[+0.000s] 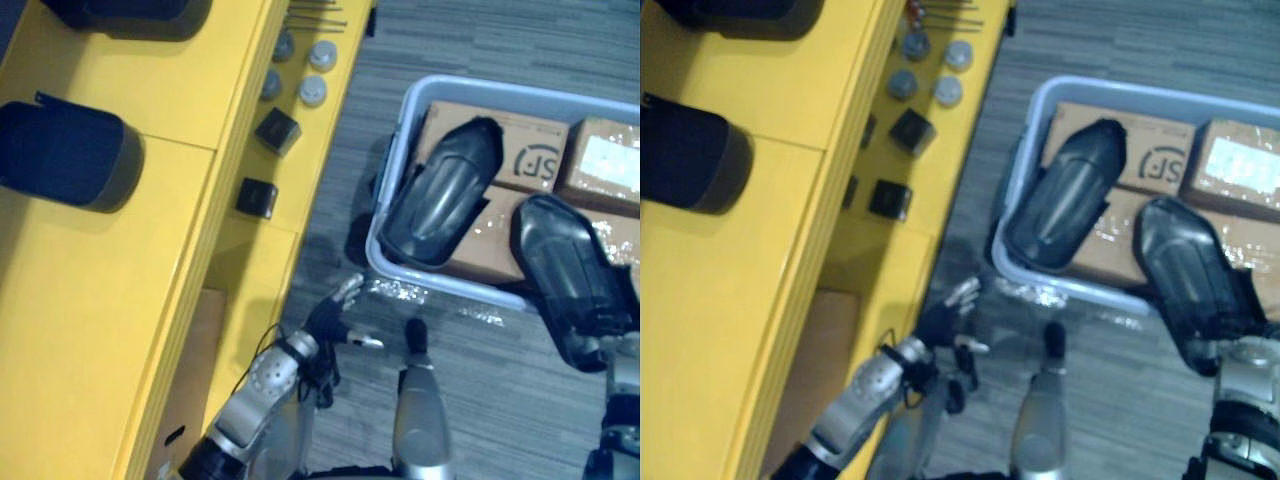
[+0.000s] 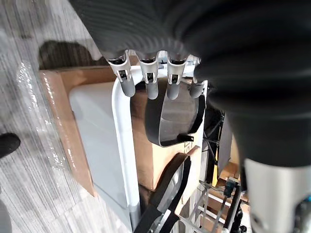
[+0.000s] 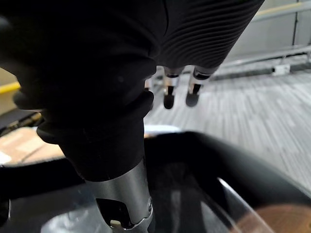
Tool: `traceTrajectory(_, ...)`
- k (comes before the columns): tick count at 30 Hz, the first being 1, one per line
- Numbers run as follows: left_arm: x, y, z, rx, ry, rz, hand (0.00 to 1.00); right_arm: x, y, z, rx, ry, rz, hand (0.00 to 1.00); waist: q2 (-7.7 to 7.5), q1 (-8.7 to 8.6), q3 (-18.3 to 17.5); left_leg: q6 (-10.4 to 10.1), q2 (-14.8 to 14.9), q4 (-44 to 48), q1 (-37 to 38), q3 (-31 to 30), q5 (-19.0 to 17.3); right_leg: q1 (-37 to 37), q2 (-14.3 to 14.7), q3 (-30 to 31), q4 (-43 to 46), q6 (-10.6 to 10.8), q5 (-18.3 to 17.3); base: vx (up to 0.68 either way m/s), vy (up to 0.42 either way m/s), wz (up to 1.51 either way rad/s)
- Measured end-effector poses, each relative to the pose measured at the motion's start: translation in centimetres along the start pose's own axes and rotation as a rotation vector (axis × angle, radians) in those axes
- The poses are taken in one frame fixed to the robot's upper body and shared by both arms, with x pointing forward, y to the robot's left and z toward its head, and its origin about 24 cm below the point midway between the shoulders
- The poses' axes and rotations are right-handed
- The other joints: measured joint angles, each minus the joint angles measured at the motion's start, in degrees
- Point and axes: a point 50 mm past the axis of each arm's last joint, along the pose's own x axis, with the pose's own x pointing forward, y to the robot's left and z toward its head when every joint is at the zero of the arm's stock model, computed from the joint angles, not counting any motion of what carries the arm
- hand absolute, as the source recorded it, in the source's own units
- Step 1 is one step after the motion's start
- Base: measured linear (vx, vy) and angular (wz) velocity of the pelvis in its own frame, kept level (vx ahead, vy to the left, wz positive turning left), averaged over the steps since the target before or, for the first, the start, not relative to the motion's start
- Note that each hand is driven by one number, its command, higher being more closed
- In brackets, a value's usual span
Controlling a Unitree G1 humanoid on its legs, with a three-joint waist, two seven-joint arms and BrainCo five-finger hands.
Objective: Walk over and take plastic housings, then place them on the shelf
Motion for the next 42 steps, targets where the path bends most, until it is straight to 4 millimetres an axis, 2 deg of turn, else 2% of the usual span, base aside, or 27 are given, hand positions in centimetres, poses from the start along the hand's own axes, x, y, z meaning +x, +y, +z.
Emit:
traceTrajectory(6,0.0,0.2,0.0,-0.007,-0.001,0.006,0.00,0.6,-0.8,0.7,0.004,-0.014,-0.025,0.00,1.37,1.07,-0.44,0.09,-0.38,0.55,-1.59,-0.97,0.05,-0.68,-0.40,-1.21,-0.06,0.00,0.00,0.00,0.001,0.10)
traceTrajectory(8,-0.1,0.2,-0.1,-0.008,0.004,0.008,0.00,0.6,-0.8,1.5,0.025,-0.027,-0.050,0.00,1.92,1.35,-0.51,0.20,-0.52,0.75,-2.53,-1.19,0.13,-1.39,-0.54,-1.43,0.01,0.06,0.04,0.01,0.008,0.06)
traceTrajectory(12,-0.1,0.2,-0.3,-0.012,0.010,0.016,0.00,0.8,-1.4,2.5,0.042,-0.045,-0.100,0.00,2.05,1.40,-0.48,0.27,-0.96,0.76,-3.00,-1.37,0.16,-1.86,-0.93,-1.42,0.21,0.45,0.28,0.01,0.012,0.03)
traceTrajectory(17,-0.2,0.6,-0.2,-0.011,0.007,0.047,0.00,1.0,-2.0,2.7,0.007,-0.054,-0.124,0.00,2.09,1.48,-0.46,0.32,-1.28,1.03,-3.71,-1.76,0.12,-2.22,-1.13,-1.43,0.21,0.36,0.23,0.00,0.019,0.05)
traceTrajectory(18,-0.2,0.8,-0.2,-0.011,0.005,0.057,0.00,1.0,-2.0,2.7,-0.014,-0.048,-0.122,1.00,2.20,1.76,-0.41,0.31,-1.28,1.26,-4.20,-1.81,0.11,-2.64,-1.13,-1.43,0.29,0.36,0.23,0.00,0.000,0.00)
traceTrajectory(21,-0.2,1.0,-0.1,-0.016,0.000,0.081,0.00,1.3,-3.1,3.0,-0.090,-0.055,-0.134,1.00,3.65,2.01,0.20,0.55,-1.31,2.27,-4.98,-2.32,-0.06,-2.81,-1.13,-1.78,0.70,0.36,0.24,-0.01,0.012,0.08)
traceTrajectory(24,-0.2,1.1,-0.1,-0.018,0.000,0.095,0.00,1.5,-3.8,3.3,-0.206,-0.064,-0.132,1.00,4.16,2.61,0.42,0.66,-1.26,2.64,-5.05,-2.47,-0.16,-2.78,-1.12,-1.99,0.98,0.20,0.14,0.00,0.000,0.00)
traceTrajectory(30,-0.7,1.9,-0.3,-0.061,0.000,0.141,0.00,1.6,-3.8,3.0,-0.367,-0.051,-0.092,1.00,4.17,2.56,0.45,0.66,-1.21,2.82,-5.33,-2.58,-0.16,-2.89,-1.08,-2.27,0.97,-0.38,-0.21,0.00,-0.001,0.01)
traceTrajectory(35,-1.0,3.0,-0.1,-0.055,-0.018,0.182,0.00,1.5,-3.5,1.6,-0.494,-0.014,-0.030,1.00,4.04,2.56,0.66,0.77,-1.01,3.71,-7.07,-2.69,-0.24,-4.06,-0.94,-2.48,0.80,-0.68,0.16,0.00,0.000,0.00)
traceTrajectory(42,-1.3,4.0,0.3,-0.073,-0.046,0.221,0.00,1.2,-2.5,0.6,-0.519,0.002,0.011,1.00,3.75,2.58,0.86,0.87,-0.78,3.98,-7.02,-2.64,-0.31,-3.89,-0.88,-2.49,0.74,-1.26,0.33,0.00,0.000,0.00)
